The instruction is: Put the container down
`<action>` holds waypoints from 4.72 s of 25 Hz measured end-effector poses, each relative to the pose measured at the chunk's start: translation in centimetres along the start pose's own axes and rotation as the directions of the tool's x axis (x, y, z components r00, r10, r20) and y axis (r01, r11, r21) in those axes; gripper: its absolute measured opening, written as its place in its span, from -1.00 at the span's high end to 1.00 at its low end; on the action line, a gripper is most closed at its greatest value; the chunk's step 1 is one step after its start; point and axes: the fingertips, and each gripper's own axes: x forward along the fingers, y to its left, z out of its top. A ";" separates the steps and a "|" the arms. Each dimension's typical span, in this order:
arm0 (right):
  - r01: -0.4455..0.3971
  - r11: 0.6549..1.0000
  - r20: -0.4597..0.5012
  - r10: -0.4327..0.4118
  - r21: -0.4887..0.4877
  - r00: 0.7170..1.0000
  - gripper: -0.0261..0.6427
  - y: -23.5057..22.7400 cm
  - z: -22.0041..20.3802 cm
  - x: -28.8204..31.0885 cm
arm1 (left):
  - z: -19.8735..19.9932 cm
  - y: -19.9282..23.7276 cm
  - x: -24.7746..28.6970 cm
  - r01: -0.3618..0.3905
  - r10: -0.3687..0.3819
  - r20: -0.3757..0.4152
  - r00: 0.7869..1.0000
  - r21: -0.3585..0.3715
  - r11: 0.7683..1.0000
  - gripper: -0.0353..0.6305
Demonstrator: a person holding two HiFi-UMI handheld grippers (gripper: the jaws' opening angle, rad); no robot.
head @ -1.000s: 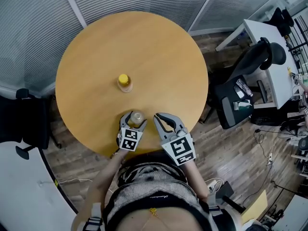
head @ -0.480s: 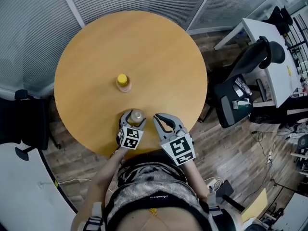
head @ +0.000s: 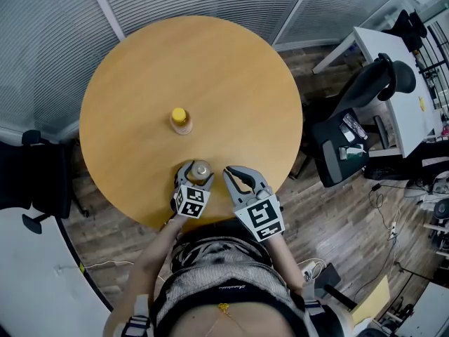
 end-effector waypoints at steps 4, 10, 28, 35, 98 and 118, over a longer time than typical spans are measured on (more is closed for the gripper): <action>0.001 1.000 -0.003 -0.001 -0.003 1.000 0.82 0.0 0.0 0.0 | 0.0 0.1 0.0 -0.001 0.001 0.006 1.000 0.003 1.000 -0.12; -0.001 1.000 -0.001 0.001 -0.005 1.000 0.82 0.2 0.1 -0.1 | 0.1 0.1 0.0 0.004 -0.004 0.011 1.000 0.004 1.000 -0.12; 0.010 1.000 0.003 -0.010 -0.011 1.000 0.82 0.1 0.0 -0.4 | -0.1 0.1 -0.1 0.022 -0.022 0.014 1.000 0.020 1.000 -0.12; 0.016 1.000 0.005 -0.015 -0.012 1.000 0.82 -0.1 0.0 -0.6 | -0.3 0.0 -0.1 0.023 -0.023 0.006 1.000 0.011 1.000 -0.12; -0.045 0.998 -0.015 0.045 -0.034 0.999 0.83 2.5 -3.2 -1.4 | 3.5 -1.3 -11.8 -0.001 0.021 0.090 0.996 -0.217 0.976 0.83; -0.152 0.988 0.115 0.154 -0.023 0.981 0.83 4.7 0.3 -2.3 | 13.1 -3.5 -17.9 0.113 -0.049 0.304 0.951 -0.195 0.974 0.83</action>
